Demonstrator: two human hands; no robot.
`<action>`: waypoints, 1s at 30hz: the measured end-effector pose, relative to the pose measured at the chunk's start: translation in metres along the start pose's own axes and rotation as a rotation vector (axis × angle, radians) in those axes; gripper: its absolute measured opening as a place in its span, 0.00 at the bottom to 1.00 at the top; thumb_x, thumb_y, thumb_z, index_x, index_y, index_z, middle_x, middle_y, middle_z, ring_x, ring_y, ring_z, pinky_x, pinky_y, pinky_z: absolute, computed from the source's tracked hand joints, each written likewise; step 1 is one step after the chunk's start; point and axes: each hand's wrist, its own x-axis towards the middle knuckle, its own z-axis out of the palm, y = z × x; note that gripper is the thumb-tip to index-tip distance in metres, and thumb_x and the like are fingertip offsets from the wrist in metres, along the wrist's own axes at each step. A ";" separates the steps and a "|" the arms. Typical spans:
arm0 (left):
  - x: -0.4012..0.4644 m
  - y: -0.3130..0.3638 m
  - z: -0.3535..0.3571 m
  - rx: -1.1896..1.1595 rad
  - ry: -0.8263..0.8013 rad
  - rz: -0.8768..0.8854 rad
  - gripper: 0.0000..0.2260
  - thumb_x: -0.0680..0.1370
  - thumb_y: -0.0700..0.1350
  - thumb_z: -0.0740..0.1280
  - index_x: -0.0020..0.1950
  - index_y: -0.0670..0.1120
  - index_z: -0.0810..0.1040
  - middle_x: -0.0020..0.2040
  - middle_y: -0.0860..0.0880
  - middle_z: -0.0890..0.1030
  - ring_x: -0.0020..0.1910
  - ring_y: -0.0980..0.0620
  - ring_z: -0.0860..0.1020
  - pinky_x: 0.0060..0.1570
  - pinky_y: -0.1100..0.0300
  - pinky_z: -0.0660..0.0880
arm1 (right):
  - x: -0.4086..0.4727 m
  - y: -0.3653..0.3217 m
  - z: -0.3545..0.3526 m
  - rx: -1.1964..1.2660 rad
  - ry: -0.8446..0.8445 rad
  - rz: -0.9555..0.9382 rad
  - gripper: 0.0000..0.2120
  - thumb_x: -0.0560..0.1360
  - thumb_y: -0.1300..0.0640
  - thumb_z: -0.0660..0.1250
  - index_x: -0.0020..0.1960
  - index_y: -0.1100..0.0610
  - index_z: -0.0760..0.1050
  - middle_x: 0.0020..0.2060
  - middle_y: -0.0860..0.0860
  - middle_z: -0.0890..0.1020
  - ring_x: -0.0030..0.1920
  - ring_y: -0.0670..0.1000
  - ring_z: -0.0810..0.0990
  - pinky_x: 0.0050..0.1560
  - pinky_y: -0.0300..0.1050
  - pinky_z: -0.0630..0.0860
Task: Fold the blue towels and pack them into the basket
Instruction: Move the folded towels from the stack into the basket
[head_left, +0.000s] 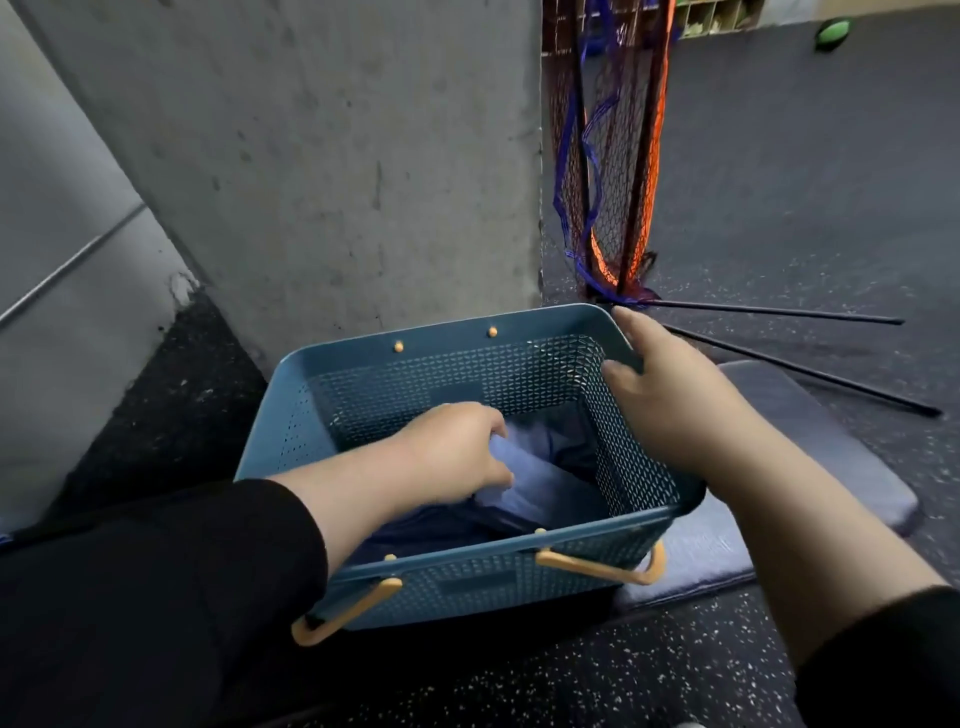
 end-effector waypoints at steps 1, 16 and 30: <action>0.002 0.001 0.000 0.003 0.003 0.008 0.12 0.73 0.50 0.74 0.53 0.51 0.79 0.42 0.55 0.77 0.39 0.54 0.76 0.40 0.58 0.72 | 0.002 0.002 0.000 0.020 -0.018 0.031 0.23 0.82 0.56 0.60 0.76 0.47 0.65 0.66 0.50 0.79 0.57 0.54 0.79 0.52 0.44 0.71; 0.019 0.003 -0.004 0.478 -0.090 0.300 0.20 0.75 0.63 0.69 0.45 0.46 0.78 0.41 0.48 0.80 0.45 0.43 0.77 0.42 0.52 0.75 | 0.004 0.005 0.000 0.307 -0.037 0.154 0.12 0.84 0.55 0.57 0.57 0.43 0.78 0.46 0.50 0.86 0.50 0.58 0.84 0.54 0.57 0.80; 0.024 0.009 -0.006 0.272 -0.212 0.364 0.15 0.80 0.55 0.67 0.57 0.44 0.79 0.49 0.45 0.81 0.48 0.44 0.78 0.42 0.54 0.70 | 0.006 0.007 0.001 0.246 -0.032 0.120 0.14 0.84 0.54 0.56 0.63 0.45 0.78 0.47 0.47 0.85 0.49 0.54 0.84 0.56 0.57 0.80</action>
